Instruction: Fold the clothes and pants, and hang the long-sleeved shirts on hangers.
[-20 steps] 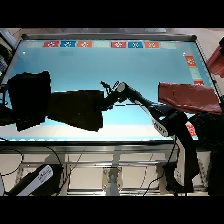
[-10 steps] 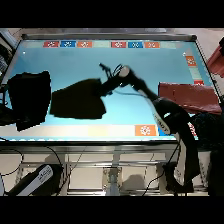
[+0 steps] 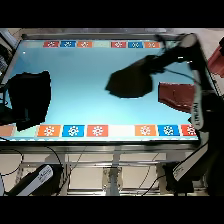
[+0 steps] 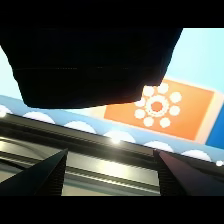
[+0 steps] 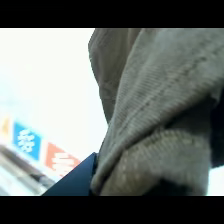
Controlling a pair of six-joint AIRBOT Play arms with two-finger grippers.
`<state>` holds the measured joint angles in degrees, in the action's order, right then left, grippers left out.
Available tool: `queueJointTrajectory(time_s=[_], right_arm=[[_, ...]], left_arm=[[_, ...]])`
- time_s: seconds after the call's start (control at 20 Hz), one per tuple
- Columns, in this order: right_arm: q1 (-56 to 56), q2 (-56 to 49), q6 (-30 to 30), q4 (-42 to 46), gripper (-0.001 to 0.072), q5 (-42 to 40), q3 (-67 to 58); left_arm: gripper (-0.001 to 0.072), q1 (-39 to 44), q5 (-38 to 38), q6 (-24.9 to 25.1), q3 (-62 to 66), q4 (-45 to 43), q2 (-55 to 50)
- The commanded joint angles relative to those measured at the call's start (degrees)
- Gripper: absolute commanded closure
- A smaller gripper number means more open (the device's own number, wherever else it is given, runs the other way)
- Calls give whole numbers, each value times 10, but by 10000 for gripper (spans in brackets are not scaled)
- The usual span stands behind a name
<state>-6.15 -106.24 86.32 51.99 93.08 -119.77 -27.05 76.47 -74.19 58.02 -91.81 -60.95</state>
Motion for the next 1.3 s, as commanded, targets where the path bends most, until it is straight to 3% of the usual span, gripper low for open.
queueJointTrajectory(time_s=[0.0,0.25,0.6,1.0,1.15,1.2,1.25], right_arm=[[-126,13,-16,40,688,63,-1],[-250,13,-41,95,688,59,-1],[-325,13,-63,105,688,17,-1],[-334,13,31,337,688,-30,-1],[-334,12,31,355,686,-54,9],[-334,11,31,354,624,-57,14],[-334,11,31,354,454,-61,21]], left_arm=[[79,1,-6,0,0,11,0],[80,0,-6,0,0,10,0],[79,0,-8,0,0,10,-1],[79,0,-11,0,0,10,-1],[79,1,-19,0,0,10,-1],[79,1,-22,0,0,11,-1],[79,0,-22,0,0,10,-1]])
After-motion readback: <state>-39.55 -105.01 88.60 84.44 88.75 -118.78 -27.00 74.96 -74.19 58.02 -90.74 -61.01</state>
